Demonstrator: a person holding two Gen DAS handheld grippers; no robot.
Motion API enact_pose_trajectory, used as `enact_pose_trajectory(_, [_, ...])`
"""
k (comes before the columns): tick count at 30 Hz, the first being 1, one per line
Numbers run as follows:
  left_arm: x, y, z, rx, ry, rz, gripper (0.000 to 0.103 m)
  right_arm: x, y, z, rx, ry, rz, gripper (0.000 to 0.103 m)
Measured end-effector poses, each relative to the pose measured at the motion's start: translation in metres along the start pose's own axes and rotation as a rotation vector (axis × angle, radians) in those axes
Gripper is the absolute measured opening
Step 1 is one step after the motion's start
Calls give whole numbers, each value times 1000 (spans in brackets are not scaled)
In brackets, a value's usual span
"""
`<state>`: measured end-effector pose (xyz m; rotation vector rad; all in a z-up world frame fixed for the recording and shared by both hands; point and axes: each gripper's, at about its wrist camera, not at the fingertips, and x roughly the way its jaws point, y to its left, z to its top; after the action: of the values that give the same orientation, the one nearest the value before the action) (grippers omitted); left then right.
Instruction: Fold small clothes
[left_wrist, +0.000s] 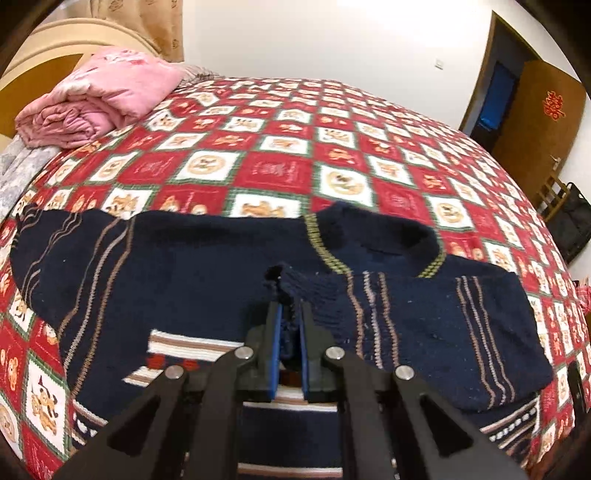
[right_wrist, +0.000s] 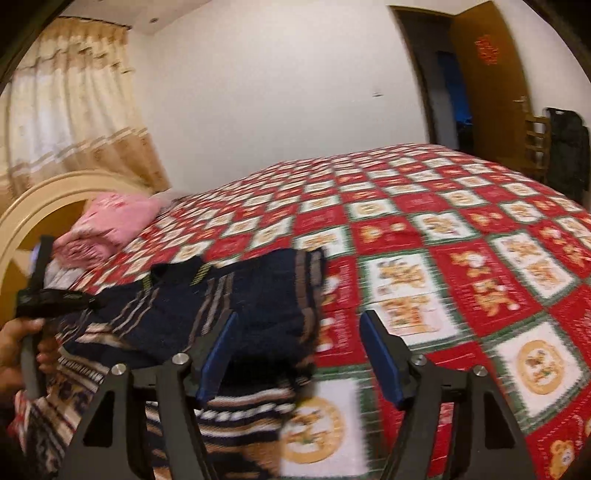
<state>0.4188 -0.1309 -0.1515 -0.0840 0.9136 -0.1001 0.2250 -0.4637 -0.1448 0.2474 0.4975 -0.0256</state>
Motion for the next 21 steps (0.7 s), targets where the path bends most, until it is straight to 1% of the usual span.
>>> enact_pose_trajectory(2, [5, 5, -1, -6, -1, 18, 10, 7, 6, -4, -22, 50, 40, 73])
enact_pose_trajectory(3, [7, 7, -3, -7, 0, 21, 10, 15, 10, -7, -30, 100, 70, 73])
enact_pose_trajectory(5, [15, 10, -4, -13, 13, 35, 10, 27, 13, -13, -31, 177, 96, 73])
enact_pose_trajectory(7, [22, 13, -6, -19, 25, 38, 10, 34, 14, -17, -38, 224, 90, 73])
enact_pose_trajectory(8, [25, 13, -8, -16, 32, 36, 10, 36, 13, -18, -33, 232, 79, 73])
enact_pose_trajectory(9, [29, 13, -10, -9, 39, 45, 10, 34, 11, -17, -19, 216, 74, 73])
enact_pose_trajectory(12, [31, 13, -14, 2, 37, 53, 11, 14, 11, -11, -13, 82, 64, 73])
enact_pose_trajectory(13, [31, 11, -15, 11, 31, 59, 11, 11, 15, -8, -24, 51, 68, 74])
enact_pose_trajectory(14, [31, 9, -16, 30, 22, 70, 11, 14, 19, -8, -40, 51, 77, 75])
enact_pose_trajectory(16, [32, 7, -17, 40, 14, 92, 14, 32, 24, -11, -66, 154, 91, 75])
enact_pose_trajectory(17, [32, 8, -17, 36, 12, 95, 15, 45, 25, -16, -70, 232, 83, 75])
enact_pose_trajectory(18, [30, 9, -17, 31, 11, 98, 17, 50, 26, -19, -79, 263, 78, 75])
enact_pose_trajectory(20, [27, 12, -18, 29, 8, 108, 23, 47, 28, -19, -101, 262, 78, 76])
enact_pose_trajectory(21, [25, 14, -19, 34, 4, 123, 32, 45, 28, -19, -103, 263, 80, 76])
